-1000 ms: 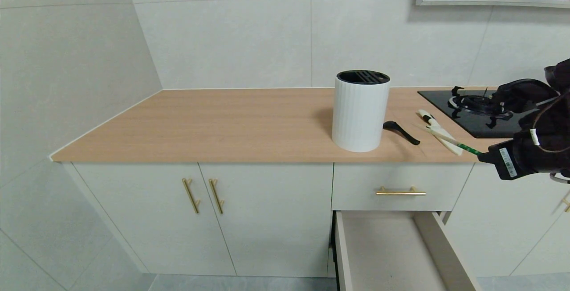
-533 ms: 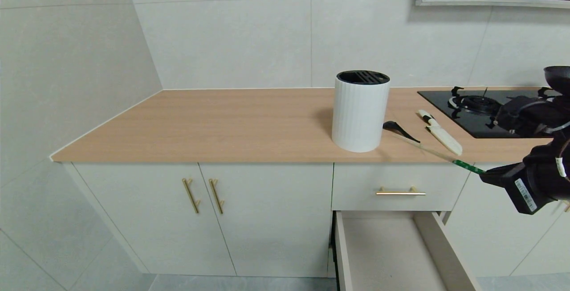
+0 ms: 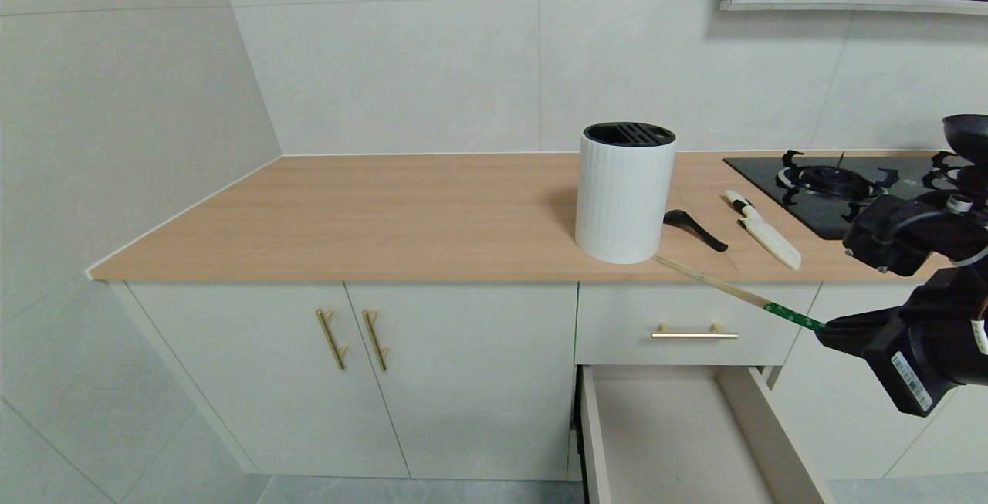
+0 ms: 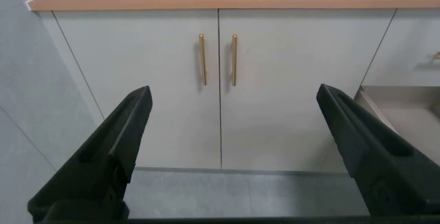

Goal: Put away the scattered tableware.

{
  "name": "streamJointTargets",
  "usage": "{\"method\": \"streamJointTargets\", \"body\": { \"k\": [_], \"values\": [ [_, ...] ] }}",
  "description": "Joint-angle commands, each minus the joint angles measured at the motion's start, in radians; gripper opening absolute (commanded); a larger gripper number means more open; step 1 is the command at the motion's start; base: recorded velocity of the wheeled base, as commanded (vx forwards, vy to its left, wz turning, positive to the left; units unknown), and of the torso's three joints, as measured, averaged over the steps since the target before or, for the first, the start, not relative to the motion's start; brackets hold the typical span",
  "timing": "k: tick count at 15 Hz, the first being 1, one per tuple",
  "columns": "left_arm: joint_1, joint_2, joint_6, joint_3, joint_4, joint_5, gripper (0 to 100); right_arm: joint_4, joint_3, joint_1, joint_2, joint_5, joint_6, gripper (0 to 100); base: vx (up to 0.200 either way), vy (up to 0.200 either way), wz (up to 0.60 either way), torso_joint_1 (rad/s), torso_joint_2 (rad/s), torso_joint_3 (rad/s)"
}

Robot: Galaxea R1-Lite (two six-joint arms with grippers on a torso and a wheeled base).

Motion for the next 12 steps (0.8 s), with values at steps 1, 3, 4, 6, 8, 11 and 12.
{"method": "streamJointTargets", "body": {
  "k": [1, 3, 4, 6, 8, 11, 12],
  "values": [
    [0.0, 0.001, 0.0, 0.0, 0.0, 0.0, 100, 0.0, 0.003, 0.006, 0.003, 0.0, -0.001, 0, 0.0, 0.0, 0.0, 0.0, 0.0, 0.0],
    [0.0, 0.001, 0.0, 0.0, 0.0, 0.0, 100, 0.0, 0.003, 0.007, 0.004, 0.0, -0.002, 0, 0.0, 0.0, 0.0, 0.0, 0.0, 0.0],
    [0.0, 0.001, 0.0, 0.0, 0.0, 0.0, 100, -0.001, 0.003, 0.007, 0.004, 0.0, -0.002, 0, 0.0, 0.0, 0.0, -0.085, 0.23, 0.129],
    [0.0, 0.001, 0.0, 0.0, 0.0, 0.0, 100, -0.001, 0.005, 0.007, 0.004, 0.0, -0.002, 0, 0.0, 0.0, 0.0, -0.158, 0.38, 0.208],
    [0.0, 0.001, 0.0, 0.0, 0.0, 0.0, 100, -0.001, 0.011, 0.027, 0.012, 0.0, -0.001, 0, 0.0, 0.0, 0.0, -0.188, 0.46, 0.271],
    [0.0, 0.001, 0.0, 0.0, 0.0, 0.0, 100, -0.001, 0.013, 0.036, 0.016, 0.0, -0.001, 0, 0.0, 0.0, 0.0, -0.196, 0.47, 0.279],
    [0.0, 0.001, 0.0, 0.0, 0.0, 0.0, 100, -0.003, 0.013, 0.036, 0.018, 0.0, -0.001, 0, 0.0, 0.0, 0.0, -0.183, 0.48, 0.281]
  ]
}}
